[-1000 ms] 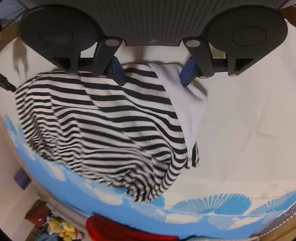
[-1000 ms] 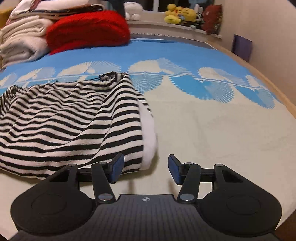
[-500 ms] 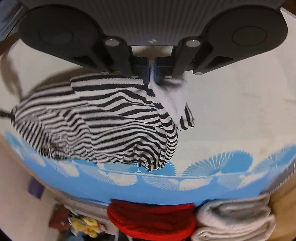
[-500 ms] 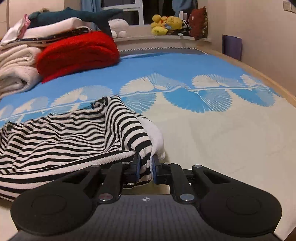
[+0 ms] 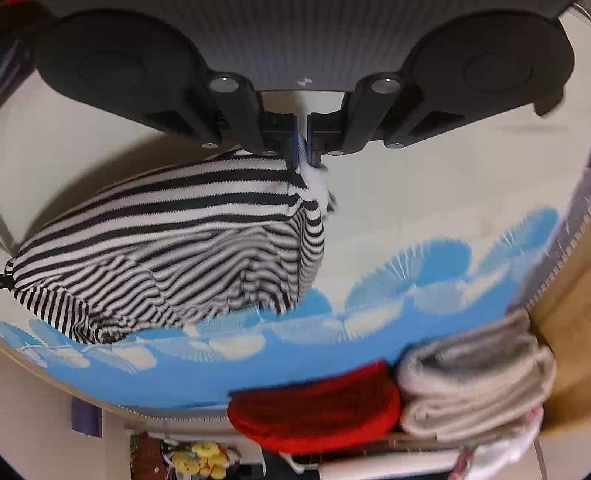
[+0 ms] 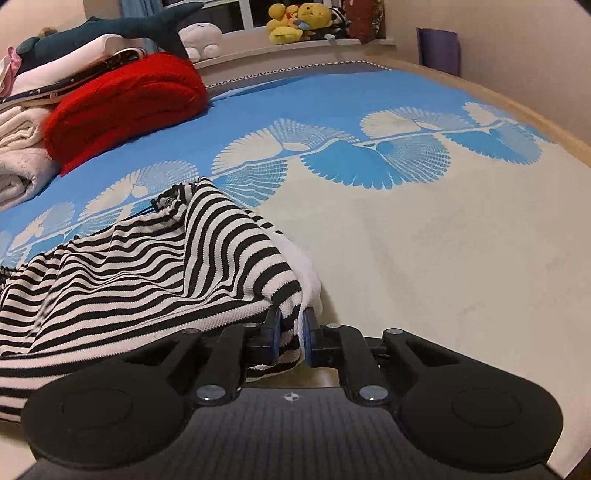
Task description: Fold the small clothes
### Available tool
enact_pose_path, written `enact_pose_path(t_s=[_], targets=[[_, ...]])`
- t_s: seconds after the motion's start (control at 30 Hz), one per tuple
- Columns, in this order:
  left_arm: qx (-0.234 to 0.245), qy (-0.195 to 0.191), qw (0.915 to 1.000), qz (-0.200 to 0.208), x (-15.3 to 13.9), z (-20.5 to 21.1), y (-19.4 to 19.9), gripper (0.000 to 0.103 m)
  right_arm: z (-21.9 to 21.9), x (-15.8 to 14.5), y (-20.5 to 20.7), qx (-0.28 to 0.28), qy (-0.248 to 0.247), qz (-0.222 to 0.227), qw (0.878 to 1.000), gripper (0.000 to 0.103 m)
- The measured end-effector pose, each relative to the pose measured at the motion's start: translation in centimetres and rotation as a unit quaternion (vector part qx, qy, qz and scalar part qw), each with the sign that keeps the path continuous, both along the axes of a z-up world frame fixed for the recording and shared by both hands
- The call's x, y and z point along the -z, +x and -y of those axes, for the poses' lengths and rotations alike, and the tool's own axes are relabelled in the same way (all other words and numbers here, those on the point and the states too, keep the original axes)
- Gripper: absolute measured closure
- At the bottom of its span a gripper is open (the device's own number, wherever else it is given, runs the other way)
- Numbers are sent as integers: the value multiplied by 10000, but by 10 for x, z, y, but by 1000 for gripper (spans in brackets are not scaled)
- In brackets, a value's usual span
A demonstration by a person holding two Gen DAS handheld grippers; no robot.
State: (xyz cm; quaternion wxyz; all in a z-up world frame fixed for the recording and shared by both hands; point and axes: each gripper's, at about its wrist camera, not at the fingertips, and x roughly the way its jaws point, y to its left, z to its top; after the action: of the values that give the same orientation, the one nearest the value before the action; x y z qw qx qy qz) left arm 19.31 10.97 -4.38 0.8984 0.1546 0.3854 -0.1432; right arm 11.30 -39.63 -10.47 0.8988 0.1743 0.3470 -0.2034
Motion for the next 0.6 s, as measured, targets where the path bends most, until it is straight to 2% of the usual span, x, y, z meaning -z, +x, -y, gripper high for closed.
enact_pose_path(t_s=[0.07,0.13,0.17,0.2,0.23,0.27,0.37,0.4,0.43,0.5,0.6], targets=[[-53,11,9991,-424,22,-7,1,95,0,4,1,-85,35,-129,9999,91],[-164,95,9954,-936,46,-13,5,87,-1,10,3,-211,87,-291,9993,88],[-381,357,9926,-1098,53,-17,9,87,-1,12,2,-260,80,-367,9990,83],[-564,593,9911,-1051,55,-22,10,87,-2,12,1,-294,20,-392,9988,73],[-777,666,9897,-1002,54,-31,14,87,-3,10,-1,-268,-108,-371,9989,68],[-1078,458,9877,-1036,50,-44,19,87,-3,7,-5,-247,-205,-309,9990,59],[-1427,-780,9812,-1035,29,-71,21,86,-6,-6,-19,-206,-198,8,9996,57],[-1409,-1066,9788,-1041,24,-71,21,80,-7,-11,-24,-228,-125,164,9995,56],[-1360,-1215,9778,-1028,22,-67,22,67,-9,-16,-27,-284,-86,323,9990,56],[-1115,-1389,9782,-1071,23,-52,24,52,-14,-22,-28,-466,-65,537,9974,55],[-801,-1735,9710,-1434,32,-28,26,50,-17,-21,-22,-725,271,536,9956,53]])
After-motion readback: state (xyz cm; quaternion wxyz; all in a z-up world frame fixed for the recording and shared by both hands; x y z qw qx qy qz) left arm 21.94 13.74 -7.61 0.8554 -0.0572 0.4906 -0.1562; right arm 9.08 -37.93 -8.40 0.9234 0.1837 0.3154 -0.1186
